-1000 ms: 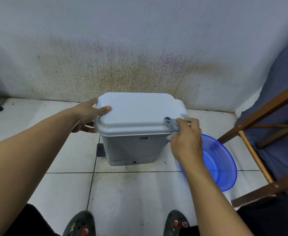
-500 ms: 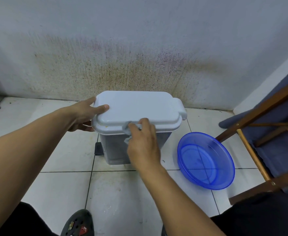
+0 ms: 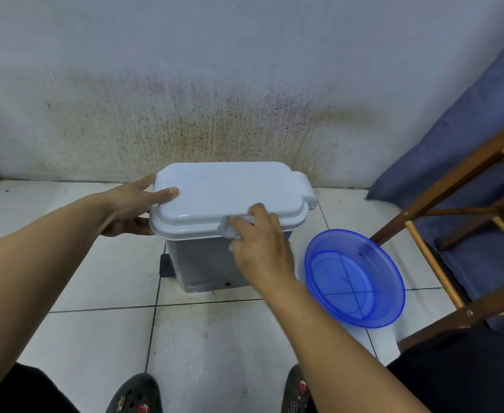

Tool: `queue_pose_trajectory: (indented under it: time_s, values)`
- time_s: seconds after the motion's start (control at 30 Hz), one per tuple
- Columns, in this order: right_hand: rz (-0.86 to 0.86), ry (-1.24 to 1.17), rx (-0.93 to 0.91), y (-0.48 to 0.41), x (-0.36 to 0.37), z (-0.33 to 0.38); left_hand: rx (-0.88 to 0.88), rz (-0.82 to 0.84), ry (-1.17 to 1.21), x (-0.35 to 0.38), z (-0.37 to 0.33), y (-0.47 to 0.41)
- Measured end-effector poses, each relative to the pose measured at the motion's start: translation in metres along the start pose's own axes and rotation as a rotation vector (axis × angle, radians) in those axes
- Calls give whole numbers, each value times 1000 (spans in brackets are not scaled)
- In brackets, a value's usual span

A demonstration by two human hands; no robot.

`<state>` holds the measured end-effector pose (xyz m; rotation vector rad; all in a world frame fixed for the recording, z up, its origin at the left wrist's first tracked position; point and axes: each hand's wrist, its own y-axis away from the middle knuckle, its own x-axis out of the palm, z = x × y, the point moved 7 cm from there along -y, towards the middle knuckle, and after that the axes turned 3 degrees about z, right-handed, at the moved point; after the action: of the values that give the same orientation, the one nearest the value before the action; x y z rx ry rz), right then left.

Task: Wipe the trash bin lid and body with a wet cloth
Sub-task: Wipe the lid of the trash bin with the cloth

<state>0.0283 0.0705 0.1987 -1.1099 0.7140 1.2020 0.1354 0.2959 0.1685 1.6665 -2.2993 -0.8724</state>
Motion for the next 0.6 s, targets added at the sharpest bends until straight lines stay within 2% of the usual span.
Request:
queue_pose_trajectory:
  time_s: [0.17, 0.4, 0.5, 0.6]
  values:
    - [-96, -2, 164, 5, -22, -63, -6, 9, 14, -2, 3, -2]
    - [-214, -125, 424, -3, -37, -120, 6, 3, 44, 4, 0, -2]
    - [-202, -298, 626, -1, -37, -144, 10, 7, 38, 4, -1, 0]
    - [-171, -360, 663, 2, -30, -142, 4, 5, 34, 3, 0, 1]
